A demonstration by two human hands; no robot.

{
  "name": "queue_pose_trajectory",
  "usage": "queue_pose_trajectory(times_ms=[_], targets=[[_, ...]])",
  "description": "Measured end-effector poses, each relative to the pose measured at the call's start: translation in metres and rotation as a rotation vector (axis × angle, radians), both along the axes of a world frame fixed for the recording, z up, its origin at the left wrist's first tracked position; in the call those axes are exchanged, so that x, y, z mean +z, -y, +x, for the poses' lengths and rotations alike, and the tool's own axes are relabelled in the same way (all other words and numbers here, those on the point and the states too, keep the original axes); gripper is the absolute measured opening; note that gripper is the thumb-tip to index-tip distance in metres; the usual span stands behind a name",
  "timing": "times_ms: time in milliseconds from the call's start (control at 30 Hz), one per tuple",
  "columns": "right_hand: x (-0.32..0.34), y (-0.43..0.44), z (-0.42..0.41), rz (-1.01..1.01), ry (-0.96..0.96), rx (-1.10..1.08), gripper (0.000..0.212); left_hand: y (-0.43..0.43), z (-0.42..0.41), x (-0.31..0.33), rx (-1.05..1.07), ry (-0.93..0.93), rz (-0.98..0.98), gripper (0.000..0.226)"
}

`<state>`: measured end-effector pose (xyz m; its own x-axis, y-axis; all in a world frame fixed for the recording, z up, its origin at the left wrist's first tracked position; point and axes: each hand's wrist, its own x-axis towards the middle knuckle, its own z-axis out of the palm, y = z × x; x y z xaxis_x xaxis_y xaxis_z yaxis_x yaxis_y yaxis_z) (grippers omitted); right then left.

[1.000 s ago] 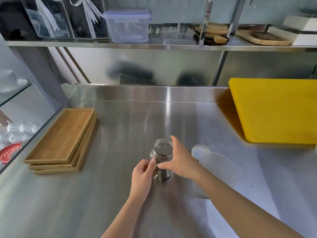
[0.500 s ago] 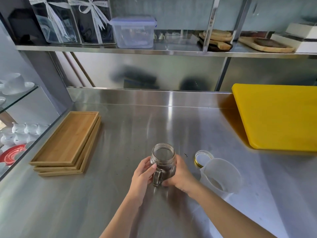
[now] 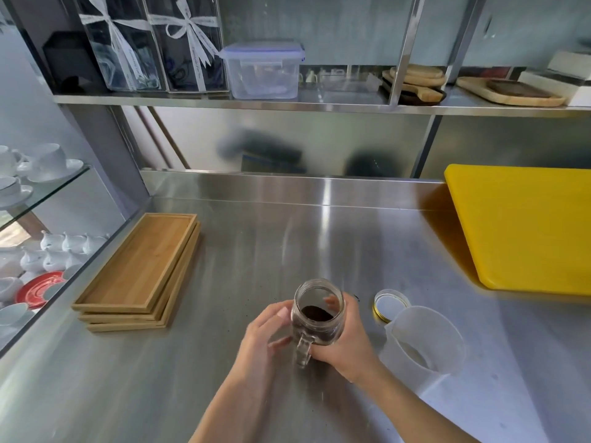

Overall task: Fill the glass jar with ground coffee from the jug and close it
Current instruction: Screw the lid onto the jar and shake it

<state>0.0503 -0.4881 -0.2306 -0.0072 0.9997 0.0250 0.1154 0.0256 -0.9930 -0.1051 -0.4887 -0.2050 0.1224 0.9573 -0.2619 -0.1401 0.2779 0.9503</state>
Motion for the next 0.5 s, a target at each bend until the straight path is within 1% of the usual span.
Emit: queue_pose_trajectory(times_ms=[67, 133, 200, 267, 333, 367, 400, 433, 500], targets=[[0.005, 0.0, 0.003, 0.02, -0.075, 0.013, 0.082, -0.008, -0.01, 0.018, 0.002, -0.069, 0.076, 0.041], [0.009, 0.0, 0.004, 0.021, -0.201, 0.053, 0.084, -0.018, -0.021, 0.037, 0.066, -0.123, 0.186, 0.041], [0.011, 0.0, 0.003, 0.0, -0.328, 0.121, 0.085, -0.025, -0.03, 0.054, 0.2, -0.165, 0.289, 0.038], [0.012, 0.002, 0.0, -0.038, -0.432, 0.15, 0.086, -0.027, -0.037, 0.067, 0.398, -0.189, 0.349, 0.04], [0.015, 0.003, -0.005, -0.082, -0.521, 0.149, 0.096, -0.025, -0.034, 0.072, 0.623, -0.113, 0.372, 0.037], [0.017, 0.004, -0.008, -0.097, -0.554, 0.151, 0.101, -0.021, -0.026, 0.074, 0.666, -0.075, 0.359, 0.033], [0.017, 0.004, -0.011, -0.102, -0.574, 0.159, 0.103, -0.017, -0.015, 0.071, 0.638, -0.05, 0.331, 0.03], [0.018, 0.004, -0.014, -0.102, -0.582, 0.173, 0.1, -0.011, 0.0, 0.065, 0.533, -0.062, 0.296, 0.03], [0.021, 0.006, -0.015, -0.108, -0.569, 0.177, 0.089, 0.003, 0.024, 0.048, 0.242, -0.207, 0.252, 0.041]])
